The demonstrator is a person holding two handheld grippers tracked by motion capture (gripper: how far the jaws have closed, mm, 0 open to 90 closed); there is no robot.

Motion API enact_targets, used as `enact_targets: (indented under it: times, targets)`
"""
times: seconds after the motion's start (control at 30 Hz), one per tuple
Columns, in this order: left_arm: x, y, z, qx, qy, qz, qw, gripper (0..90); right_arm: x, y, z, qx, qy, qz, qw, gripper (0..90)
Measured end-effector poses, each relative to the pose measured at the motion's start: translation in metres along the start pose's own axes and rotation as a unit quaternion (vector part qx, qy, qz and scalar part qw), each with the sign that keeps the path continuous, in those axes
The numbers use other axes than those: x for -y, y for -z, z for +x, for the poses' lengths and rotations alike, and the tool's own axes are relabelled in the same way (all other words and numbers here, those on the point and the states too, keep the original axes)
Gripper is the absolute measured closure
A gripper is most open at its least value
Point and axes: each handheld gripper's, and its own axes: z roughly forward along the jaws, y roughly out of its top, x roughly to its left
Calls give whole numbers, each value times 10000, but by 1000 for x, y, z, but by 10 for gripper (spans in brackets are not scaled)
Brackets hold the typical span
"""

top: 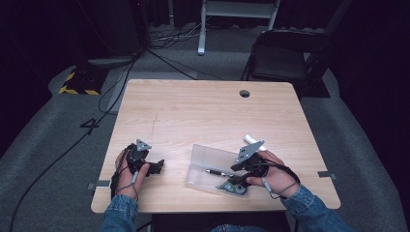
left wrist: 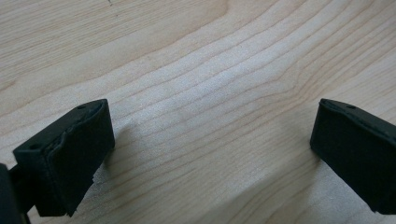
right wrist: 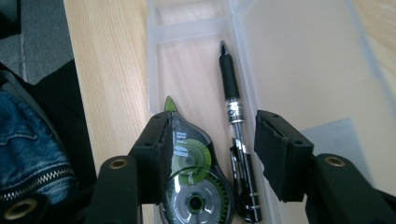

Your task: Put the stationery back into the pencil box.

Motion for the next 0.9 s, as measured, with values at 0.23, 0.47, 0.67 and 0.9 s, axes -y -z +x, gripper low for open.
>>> enact_targets:
  times: [0.23,0.47,0.67,0.9]
  targets:
    - [0,0,0,2,-3,2,10000,1,-1,13,-4,147,-106,-246,9995,479]
    - [0,0,0,1,-6,3,10000,1,0,25,-10,339,-227,-482,9980,480]
    - [0,0,0,-7,-13,4,10000,1,3,38,-19,587,-399,-715,9949,493]
    - [0,0,0,0,-1,2,10000,1,10,47,-33,920,-643,-817,9903,506]
